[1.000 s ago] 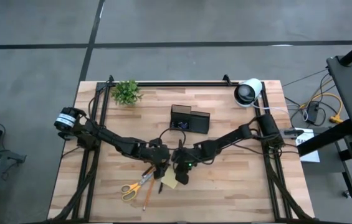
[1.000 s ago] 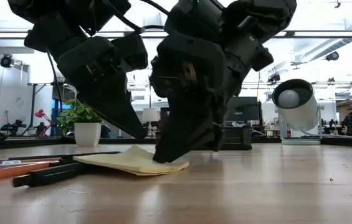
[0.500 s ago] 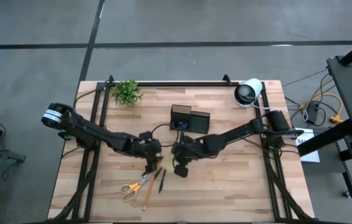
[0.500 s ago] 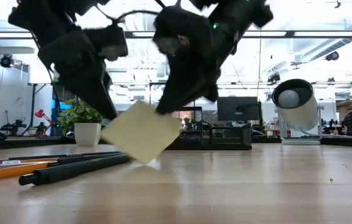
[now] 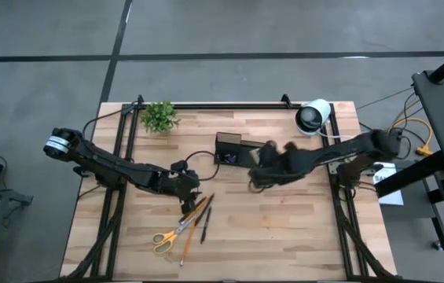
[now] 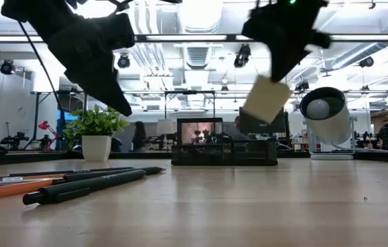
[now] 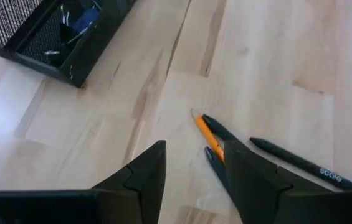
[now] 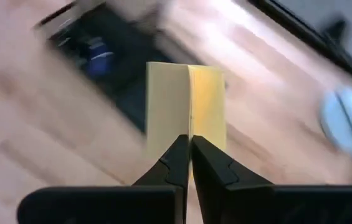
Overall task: Pick and place office supplies into organizer
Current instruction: Put the yellow sticky notes into the black desk organizer, then put the top left black pen into the black desk organizer
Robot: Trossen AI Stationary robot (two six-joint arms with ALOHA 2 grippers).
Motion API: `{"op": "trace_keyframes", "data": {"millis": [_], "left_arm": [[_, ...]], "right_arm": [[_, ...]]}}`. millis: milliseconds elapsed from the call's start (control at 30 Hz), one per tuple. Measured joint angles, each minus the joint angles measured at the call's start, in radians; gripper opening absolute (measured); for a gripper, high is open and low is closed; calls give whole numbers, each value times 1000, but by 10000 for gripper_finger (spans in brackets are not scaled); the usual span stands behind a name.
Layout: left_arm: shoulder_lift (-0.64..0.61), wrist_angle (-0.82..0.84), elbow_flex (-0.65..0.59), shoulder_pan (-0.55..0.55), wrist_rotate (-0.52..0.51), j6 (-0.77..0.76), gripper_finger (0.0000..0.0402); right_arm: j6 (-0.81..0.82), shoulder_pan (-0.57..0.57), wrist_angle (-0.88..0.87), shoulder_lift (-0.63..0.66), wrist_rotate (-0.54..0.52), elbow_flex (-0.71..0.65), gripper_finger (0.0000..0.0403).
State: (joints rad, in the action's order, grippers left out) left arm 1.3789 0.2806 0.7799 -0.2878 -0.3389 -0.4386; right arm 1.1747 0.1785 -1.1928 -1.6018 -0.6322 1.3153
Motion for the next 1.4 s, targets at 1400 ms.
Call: {"op": "trace_keyframes", "data": {"millis": [1400], "left_arm": [[29,-8,1,0,1,-29,146]], "right_arm": [[-12,-253,562,-116,263,-236,131]]}}
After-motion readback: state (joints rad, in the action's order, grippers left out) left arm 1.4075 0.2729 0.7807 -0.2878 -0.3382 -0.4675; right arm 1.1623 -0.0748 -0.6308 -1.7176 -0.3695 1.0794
